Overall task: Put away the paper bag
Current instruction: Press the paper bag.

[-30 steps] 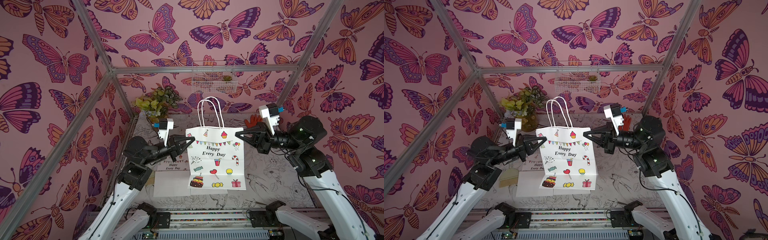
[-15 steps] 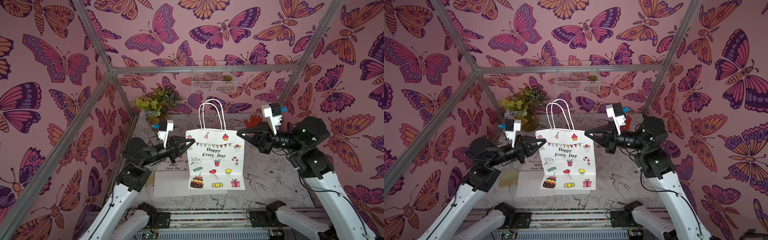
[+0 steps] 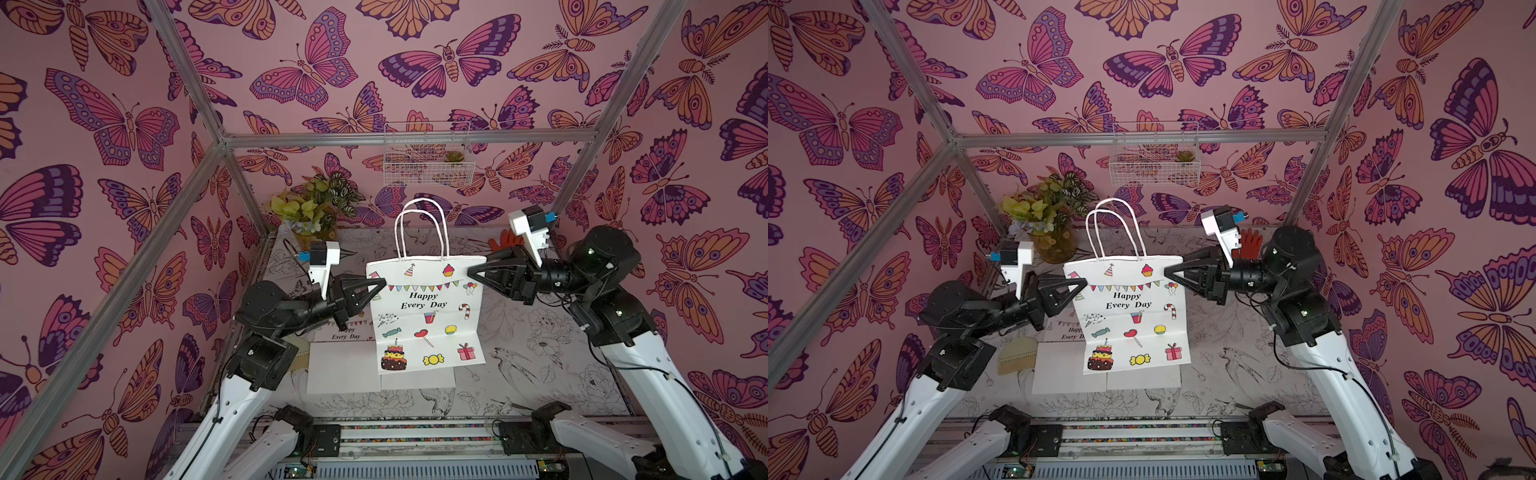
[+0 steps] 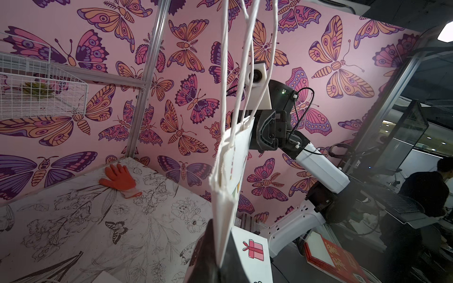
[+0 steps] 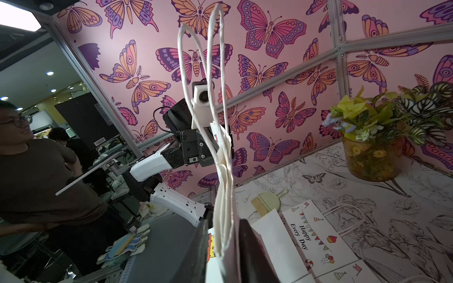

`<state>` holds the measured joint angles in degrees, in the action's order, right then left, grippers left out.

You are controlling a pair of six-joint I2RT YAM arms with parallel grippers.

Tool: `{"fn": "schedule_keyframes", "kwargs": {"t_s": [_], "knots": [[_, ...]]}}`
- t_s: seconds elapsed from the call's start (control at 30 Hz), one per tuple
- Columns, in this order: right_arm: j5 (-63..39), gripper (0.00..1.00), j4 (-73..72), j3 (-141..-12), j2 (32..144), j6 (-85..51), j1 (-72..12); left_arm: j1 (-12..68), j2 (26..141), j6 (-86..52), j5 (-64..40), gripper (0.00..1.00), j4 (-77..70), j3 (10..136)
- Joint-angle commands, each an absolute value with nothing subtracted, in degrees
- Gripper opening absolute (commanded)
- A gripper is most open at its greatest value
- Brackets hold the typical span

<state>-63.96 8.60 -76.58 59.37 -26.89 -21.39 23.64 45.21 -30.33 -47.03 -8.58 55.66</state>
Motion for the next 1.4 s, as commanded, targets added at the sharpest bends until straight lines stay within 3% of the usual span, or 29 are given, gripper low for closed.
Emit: {"fn": "schedule_keyframes", "kwargs": {"t_s": [0.0, 0.1, 0.2, 0.27, 0.43, 0.67, 0.8, 0.87, 1.13, 1.27, 1.37], "knots": [[-66.4, 0.14, 10.6, -78.4, 59.1, -25.2, -21.1, 23.3, 44.3, -31.0, -45.6, 0.0, -10.8, 55.9], [-66.6, 0.14, 11.6, -78.5, 59.1, -24.3, -21.1, 23.3, 44.3, -31.3, -45.7, 0.0, -11.2, 55.9], [-67.8, 0.27, 11.9, -78.3, 59.1, -24.1, -21.1, 23.3, 44.0, -31.5, -45.6, 0.0, -11.4, 55.8], [-68.7, 0.27, 12.9, -78.5, 59.2, -23.3, -21.1, 23.3, 43.9, -31.5, -45.5, 0.0, -11.4, 55.8], [-69.7, 0.02, 16.1, -79.0, 59.5, -20.9, -21.0, 23.3, 43.5, -31.4, -45.3, 0.0, -11.4, 55.8], [-68.1, 0.0, 15.5, -79.2, 59.4, -21.1, -21.1, 23.2, 44.4, -31.5, -50.6, 0.0, -11.7, 56.1], [-66.2, 0.0, 13.7, -79.0, 58.5, -22.3, -20.7, 23.3, 45.5, -32.1, -58.4, 0.31, -12.1, 56.4], [-65.7, 0.0, 11.2, -78.5, 58.0, -24.4, -20.3, 23.2, 45.5, -31.9, -59.5, 0.38, -12.1, 56.2], [-64.9, 0.0, 7.7, -77.2, 56.9, -27.2, -18.4, 23.1, 45.4, -30.8, -60.3, 0.14, -11.4, 55.7], [-65.6, 0.0, 7.8, -77.1, 56.8, -27.3, -18.1, 22.9, 44.8, -29.3, -58.9, 0.1, -9.3, 56.0], [-67.0, 0.0, 8.1, -77.2, 57.2, -27.3, -18.0, 22.9, 44.4, -29.1, -58.0, 0.03, -9.0, 56.1]]}}
